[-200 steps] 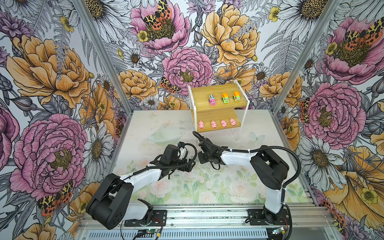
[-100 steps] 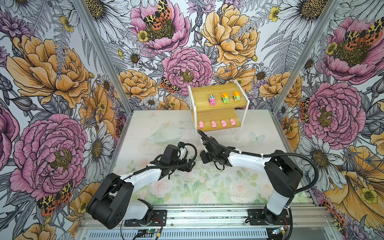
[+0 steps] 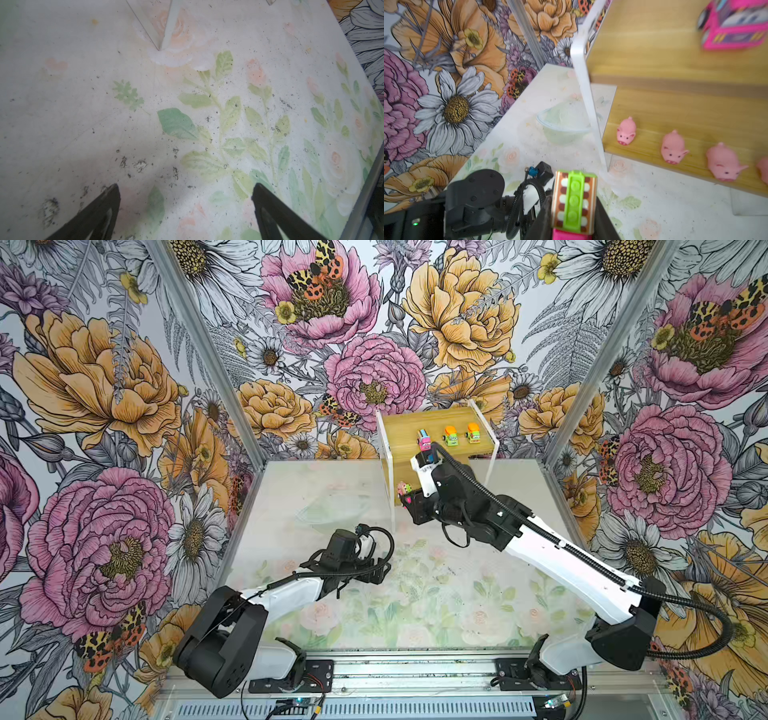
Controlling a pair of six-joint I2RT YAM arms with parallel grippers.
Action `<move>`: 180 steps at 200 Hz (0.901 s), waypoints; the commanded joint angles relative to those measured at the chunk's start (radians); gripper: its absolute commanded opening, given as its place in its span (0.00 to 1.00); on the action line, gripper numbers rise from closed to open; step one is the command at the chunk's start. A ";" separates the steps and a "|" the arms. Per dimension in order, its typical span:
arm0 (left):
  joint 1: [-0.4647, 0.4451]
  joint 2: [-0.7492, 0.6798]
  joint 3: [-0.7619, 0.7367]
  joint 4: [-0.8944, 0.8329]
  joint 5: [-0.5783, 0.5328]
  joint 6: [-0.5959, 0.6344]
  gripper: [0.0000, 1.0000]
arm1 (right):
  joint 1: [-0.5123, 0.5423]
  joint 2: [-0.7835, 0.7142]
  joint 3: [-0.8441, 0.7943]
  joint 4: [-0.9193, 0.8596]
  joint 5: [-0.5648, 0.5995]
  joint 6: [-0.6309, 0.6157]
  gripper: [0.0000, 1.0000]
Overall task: Place and organize the plastic toys onto the shelf
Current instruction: 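Lift the green-topped truck with the right gripper above the upper shelf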
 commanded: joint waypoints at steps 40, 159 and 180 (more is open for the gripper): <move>0.006 -0.022 0.018 0.015 0.015 0.013 0.99 | -0.076 0.147 0.406 -0.140 0.117 -0.074 0.17; 0.002 -0.026 0.013 0.021 0.014 0.013 0.99 | -0.121 0.463 0.726 -0.172 0.222 -0.016 0.15; 0.002 -0.018 0.015 0.024 0.017 0.013 0.99 | -0.127 0.477 0.730 -0.170 0.213 0.002 0.15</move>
